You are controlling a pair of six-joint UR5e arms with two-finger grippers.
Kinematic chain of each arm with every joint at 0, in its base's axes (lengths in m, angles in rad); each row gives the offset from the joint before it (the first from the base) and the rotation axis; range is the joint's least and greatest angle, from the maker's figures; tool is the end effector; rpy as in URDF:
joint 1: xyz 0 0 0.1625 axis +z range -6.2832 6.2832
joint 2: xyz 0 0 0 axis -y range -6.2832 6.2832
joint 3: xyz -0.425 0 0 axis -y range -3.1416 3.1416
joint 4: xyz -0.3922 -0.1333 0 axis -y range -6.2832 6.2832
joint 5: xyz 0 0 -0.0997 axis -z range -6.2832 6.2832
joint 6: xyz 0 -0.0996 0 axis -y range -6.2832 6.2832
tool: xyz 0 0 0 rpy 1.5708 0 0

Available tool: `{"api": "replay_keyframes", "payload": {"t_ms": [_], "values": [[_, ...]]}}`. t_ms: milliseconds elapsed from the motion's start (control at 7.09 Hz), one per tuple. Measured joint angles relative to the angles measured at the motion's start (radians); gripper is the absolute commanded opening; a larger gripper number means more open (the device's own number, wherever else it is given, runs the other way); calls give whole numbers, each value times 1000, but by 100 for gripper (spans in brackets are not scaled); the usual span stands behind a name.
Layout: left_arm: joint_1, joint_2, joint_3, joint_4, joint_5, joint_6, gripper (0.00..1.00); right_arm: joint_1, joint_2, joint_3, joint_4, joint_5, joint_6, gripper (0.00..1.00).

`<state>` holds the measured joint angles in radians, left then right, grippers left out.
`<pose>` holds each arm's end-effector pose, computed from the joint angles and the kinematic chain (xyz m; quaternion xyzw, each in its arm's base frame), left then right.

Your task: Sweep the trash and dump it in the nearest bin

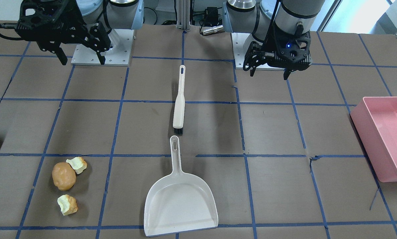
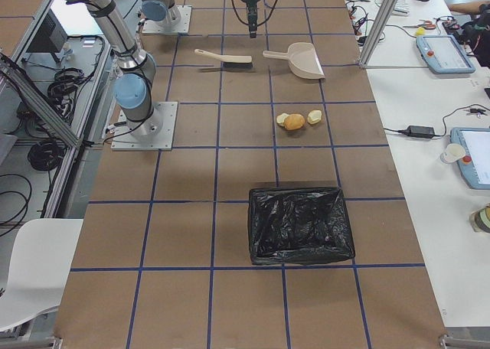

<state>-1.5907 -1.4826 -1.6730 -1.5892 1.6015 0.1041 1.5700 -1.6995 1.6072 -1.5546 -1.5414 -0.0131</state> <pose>-0.1392 -0.4485 0.4776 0.0622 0.9978 0.0168 0.0147 0.1359 -0.4431 0.5284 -0.0067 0.9991 -0.0381 0.0144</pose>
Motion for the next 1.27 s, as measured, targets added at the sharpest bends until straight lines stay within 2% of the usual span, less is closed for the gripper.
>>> {"api": "replay_keyframes", "payload": {"t_ms": [987,1269], "values": [[-9,17,-6,-11,14,-27,100,0,0,0,1,0,1,100],[-15,1,-2,-23,-52,-72,100,0,0,0,1,0,1,100]]}}
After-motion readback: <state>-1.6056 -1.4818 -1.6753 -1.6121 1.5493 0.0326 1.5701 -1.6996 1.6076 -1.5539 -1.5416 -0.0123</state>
